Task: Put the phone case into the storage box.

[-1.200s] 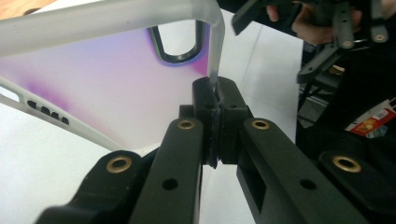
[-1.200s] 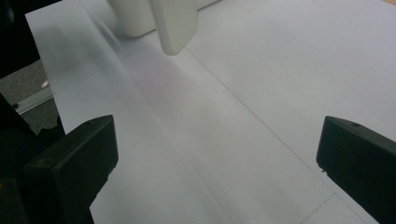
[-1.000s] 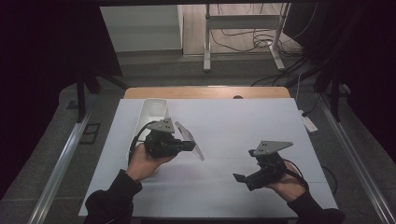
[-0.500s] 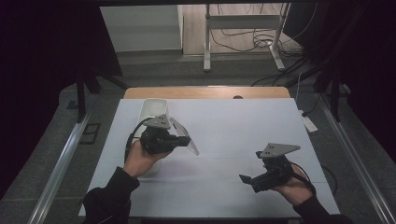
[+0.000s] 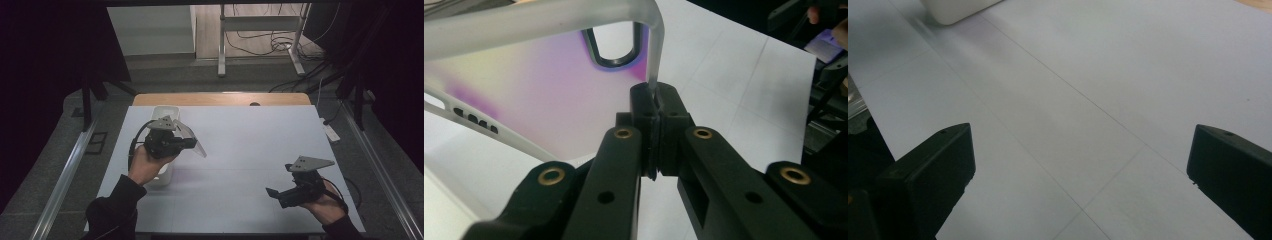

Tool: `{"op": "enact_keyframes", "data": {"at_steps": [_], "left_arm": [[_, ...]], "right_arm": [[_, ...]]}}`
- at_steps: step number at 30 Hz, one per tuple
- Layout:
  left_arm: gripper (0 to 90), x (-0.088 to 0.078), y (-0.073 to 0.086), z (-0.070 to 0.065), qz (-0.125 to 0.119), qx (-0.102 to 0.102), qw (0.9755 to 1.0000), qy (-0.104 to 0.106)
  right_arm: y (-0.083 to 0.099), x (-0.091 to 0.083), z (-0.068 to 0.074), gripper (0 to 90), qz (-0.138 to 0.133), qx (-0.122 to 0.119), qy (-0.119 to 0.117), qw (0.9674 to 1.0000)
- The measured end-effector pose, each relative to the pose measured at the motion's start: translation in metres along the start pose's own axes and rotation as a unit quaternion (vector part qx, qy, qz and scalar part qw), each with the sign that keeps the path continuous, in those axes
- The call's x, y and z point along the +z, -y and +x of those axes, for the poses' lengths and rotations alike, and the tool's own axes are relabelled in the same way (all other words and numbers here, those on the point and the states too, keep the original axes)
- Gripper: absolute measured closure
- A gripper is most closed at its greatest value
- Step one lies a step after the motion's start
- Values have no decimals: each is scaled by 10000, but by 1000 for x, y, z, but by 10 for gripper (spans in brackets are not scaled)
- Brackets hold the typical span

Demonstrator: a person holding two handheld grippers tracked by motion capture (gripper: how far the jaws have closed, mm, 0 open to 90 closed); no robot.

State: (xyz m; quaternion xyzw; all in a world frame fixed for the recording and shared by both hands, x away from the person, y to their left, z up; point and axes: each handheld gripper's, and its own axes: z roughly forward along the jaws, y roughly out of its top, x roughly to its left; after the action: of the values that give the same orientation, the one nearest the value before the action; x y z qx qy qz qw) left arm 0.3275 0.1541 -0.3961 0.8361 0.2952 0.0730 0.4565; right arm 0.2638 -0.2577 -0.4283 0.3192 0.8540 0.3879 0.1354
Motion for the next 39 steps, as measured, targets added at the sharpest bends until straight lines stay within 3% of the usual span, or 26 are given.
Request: {"op": "enact_keyframes", "data": {"at_steps": [17, 29, 39], "left_arm": [[886, -9, -13, 12, 37, -44, 9993, -358], [885, -21, -18, 24, 21, -168, 9979, -628], [886, -29, -21, 37, 32, -273, 9957, -887]], "right_arm": [[22, -15, -11, 0, 75, 117, 505, 9986], [38, -23, -18, 0, 167, 251, 848, 9959], [52, -35, -23, 0, 17, 565, 963, 9937]]}}
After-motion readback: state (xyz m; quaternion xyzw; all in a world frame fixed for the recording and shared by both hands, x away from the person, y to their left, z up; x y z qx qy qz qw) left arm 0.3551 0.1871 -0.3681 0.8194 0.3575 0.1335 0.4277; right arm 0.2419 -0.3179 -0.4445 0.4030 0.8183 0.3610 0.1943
